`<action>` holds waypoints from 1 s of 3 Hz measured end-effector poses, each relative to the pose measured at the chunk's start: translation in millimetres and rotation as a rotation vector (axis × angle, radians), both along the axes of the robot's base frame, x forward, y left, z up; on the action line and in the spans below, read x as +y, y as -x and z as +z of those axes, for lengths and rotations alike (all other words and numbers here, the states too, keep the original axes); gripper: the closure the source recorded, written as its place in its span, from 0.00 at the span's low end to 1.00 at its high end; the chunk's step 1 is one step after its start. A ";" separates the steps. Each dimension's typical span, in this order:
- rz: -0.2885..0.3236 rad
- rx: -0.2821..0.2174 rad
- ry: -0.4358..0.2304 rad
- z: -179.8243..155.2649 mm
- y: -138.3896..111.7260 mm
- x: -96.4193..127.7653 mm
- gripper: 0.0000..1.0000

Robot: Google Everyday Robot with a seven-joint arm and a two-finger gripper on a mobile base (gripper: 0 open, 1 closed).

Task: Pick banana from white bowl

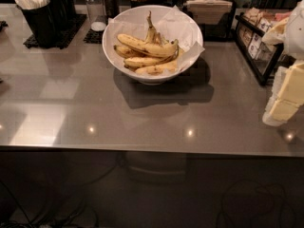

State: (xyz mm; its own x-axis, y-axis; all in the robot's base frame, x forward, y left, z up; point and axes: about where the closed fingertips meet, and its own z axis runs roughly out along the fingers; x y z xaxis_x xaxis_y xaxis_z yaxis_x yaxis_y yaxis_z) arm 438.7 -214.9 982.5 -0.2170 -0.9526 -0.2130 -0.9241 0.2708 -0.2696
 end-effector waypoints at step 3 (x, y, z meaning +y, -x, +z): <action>0.086 0.016 -0.135 0.9 -69.6 45.7 0.00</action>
Offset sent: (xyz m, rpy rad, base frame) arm 0.0787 0.0447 0.0057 0.1417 -0.0079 0.0956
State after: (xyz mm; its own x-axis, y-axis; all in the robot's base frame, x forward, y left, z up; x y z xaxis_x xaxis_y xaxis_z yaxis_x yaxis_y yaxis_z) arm 508.3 -169.2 983.4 -0.1401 -0.9306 -0.3380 -0.9493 0.2233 -0.2212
